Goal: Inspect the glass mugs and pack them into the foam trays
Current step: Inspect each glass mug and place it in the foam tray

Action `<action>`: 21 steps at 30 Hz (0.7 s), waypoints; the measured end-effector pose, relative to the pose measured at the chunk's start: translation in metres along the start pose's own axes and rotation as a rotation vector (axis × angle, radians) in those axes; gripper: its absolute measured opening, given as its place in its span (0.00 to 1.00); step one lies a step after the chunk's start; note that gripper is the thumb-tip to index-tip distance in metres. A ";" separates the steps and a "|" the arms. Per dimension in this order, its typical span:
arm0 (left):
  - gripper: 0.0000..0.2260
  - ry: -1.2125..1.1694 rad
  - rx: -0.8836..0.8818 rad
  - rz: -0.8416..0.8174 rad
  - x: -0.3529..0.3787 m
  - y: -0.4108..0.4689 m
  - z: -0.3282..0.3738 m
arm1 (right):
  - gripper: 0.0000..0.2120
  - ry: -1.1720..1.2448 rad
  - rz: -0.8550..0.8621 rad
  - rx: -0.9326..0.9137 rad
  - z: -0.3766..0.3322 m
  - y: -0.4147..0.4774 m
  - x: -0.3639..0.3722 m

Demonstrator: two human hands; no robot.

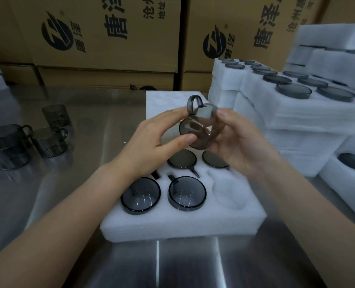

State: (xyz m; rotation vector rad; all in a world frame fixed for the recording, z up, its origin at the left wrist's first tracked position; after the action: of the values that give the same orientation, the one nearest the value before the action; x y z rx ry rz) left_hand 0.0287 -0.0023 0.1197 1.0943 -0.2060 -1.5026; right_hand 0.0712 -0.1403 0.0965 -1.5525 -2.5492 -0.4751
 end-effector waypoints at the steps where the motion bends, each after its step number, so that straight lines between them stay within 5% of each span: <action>1: 0.18 0.000 -0.016 0.021 -0.001 0.000 -0.002 | 0.20 -0.066 0.068 -0.017 -0.005 -0.003 -0.005; 6: 0.07 -0.040 -0.093 0.175 -0.013 -0.001 -0.011 | 0.09 -0.597 0.266 -0.034 -0.035 -0.031 -0.009; 11: 0.07 -0.083 -0.214 0.235 -0.017 -0.003 -0.021 | 0.18 -1.190 0.254 -0.039 -0.034 -0.063 0.003; 17: 0.07 -0.081 -0.258 0.214 -0.015 -0.003 -0.024 | 0.15 -1.554 0.244 -0.022 -0.018 -0.078 0.006; 21: 0.07 -0.071 -0.257 0.207 -0.015 -0.003 -0.024 | 0.15 -1.593 0.133 -0.031 -0.014 -0.078 0.014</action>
State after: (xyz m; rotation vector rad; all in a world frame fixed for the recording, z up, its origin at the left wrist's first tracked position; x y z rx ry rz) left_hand 0.0414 0.0215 0.1120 0.7907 -0.1648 -1.3414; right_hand -0.0049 -0.1664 0.0973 -2.7113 -3.1095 1.2967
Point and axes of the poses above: each hand's wrist, its own y-axis towards the middle knuckle, its own x-axis out of the palm, z = x × y, the point moved 8 cm from there along y, towards the middle knuckle, and after that the axes turned 6 degrees about -y, right-handed, at the moved point
